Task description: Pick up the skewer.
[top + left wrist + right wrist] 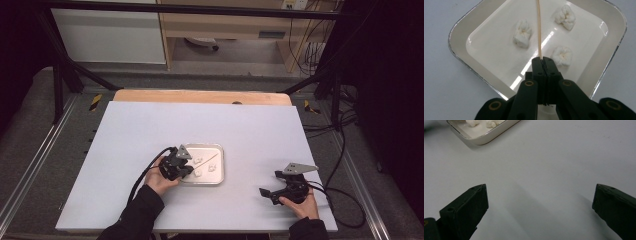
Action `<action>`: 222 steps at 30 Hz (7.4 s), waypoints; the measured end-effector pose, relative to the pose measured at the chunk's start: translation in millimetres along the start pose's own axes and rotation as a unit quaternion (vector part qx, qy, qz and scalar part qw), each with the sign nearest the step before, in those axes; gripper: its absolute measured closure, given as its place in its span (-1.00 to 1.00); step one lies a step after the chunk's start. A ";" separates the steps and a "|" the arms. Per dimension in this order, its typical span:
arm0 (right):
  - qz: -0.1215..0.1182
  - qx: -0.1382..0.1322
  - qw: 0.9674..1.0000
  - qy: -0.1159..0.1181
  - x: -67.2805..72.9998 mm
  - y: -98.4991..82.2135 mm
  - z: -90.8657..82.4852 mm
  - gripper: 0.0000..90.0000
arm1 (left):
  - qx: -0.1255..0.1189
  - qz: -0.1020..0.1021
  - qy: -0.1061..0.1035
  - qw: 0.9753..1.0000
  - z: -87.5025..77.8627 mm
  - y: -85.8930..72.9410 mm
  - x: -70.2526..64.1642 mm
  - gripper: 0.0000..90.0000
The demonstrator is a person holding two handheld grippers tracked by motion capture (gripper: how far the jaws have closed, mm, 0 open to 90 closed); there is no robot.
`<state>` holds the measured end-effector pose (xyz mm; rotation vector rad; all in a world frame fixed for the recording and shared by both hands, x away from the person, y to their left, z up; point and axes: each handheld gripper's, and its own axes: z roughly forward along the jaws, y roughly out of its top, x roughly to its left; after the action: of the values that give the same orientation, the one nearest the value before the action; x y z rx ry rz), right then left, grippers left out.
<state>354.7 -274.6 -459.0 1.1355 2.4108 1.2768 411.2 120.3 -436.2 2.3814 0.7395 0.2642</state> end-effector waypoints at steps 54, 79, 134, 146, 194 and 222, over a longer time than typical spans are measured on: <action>-0.286 0.026 0.955 -0.075 90.8 67.8 31.3 -0.86 | -0.014 0.081 -0.023 0.996 -44.7 25.1 -34.4 0.97; -0.447 0.060 0.887 -0.097 113.2 78.7 47.5 -0.36 | 0.008 0.118 -0.035 0.992 -41.6 46.1 -60.3 0.97; -0.626 0.119 0.760 -0.128 115.6 70.9 52.5 0.98 | 0.039 0.166 -0.007 0.985 -27.8 63.7 -78.7 0.40; -0.655 0.140 0.730 -0.138 122.5 74.0 55.4 0.98 | 0.097 0.149 -0.025 0.984 -9.9 66.2 -78.8 0.58; -0.423 0.033 0.900 -0.100 92.6 78.3 31.6 -0.32 | 0.074 0.104 -0.007 0.992 -29.8 29.9 -50.5 0.97; -0.133 0.056 0.988 -0.055 70.7 55.5 37.4 -0.97 | -0.057 -0.024 0.021 0.998 -82.2 -51.7 -17.3 0.97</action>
<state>354.0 -182.8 -426.6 0.8475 2.4742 0.9817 344.9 185.6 -403.7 2.2538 0.7796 0.3278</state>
